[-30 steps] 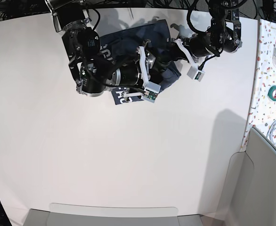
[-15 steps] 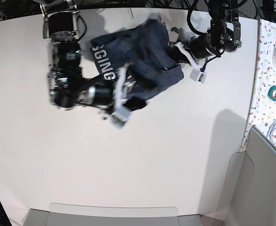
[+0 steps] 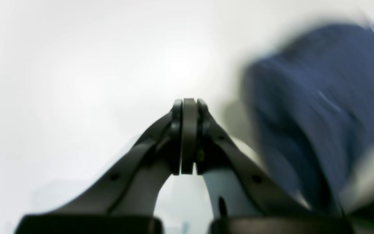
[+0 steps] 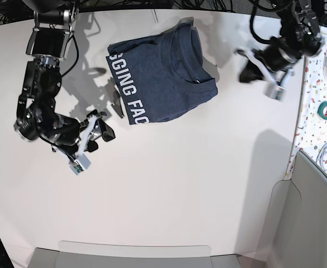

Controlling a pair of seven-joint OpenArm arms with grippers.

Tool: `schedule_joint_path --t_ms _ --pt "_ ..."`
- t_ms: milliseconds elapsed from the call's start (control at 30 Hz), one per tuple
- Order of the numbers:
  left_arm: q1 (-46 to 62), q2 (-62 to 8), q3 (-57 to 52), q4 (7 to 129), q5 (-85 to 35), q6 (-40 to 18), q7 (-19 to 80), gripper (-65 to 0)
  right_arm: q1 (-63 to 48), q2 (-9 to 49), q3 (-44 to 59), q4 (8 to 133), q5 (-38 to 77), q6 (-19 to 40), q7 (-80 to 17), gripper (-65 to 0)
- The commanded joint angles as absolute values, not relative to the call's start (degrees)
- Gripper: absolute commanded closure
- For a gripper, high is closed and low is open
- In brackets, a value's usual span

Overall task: Layout the t-shirt on the table in an organized manner, then fold the t-shirt properly
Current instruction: 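Release the shirt and withdraw the right gripper from the stack, then grasp opposite sides of the folded navy shirt with both grippers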

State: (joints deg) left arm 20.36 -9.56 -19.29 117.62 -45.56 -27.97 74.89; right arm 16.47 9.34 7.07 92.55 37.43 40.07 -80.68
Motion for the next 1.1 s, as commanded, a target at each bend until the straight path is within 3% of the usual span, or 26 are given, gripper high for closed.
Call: schedule_joint_path --t_ms 0,67,200,400,533,767,1067 --pt "20.35 -10.95 -17.71 118.64 -48.92 -29.58 74.24 0.0 19.21 9.27 5.85 93.14 36.97 40.00 -79.34 -35.9" --pt "20.35 -12.53 -12.70 118.64 -52.88 -31.87 74.33 0.0 21.41 9.19 2.86 93.14 33.36 40.00 -77.93 -34.0" --pt "20.09 -15.08 -7.16 118.73 -59.56 -32.04 74.24 0.0 24.92 9.19 -2.33 92.62 28.44 40.00 -75.03 -22.5" --pt "19.56 -15.34 -5.41 118.55 -69.85 -32.22 74.95 0.0 28.44 9.19 -7.43 83.65 26.95 40.00 -70.81 -10.6" --pt "17.89 -17.36 4.18 118.46 -71.69 -32.22 74.95 0.0 30.02 9.10 -13.76 78.20 26.95 40.00 -67.65 0.0" --pt "14.64 -17.63 20.53 115.65 -65.45 -31.69 74.95 0.0 30.11 6.20 -18.51 77.05 23.08 40.00 -65.63 0.0" --pt "14.29 -17.63 21.23 109.41 -52.88 -31.69 74.33 0.0 27.12 5.41 -18.59 77.58 20.70 40.00 -65.98 0.0"
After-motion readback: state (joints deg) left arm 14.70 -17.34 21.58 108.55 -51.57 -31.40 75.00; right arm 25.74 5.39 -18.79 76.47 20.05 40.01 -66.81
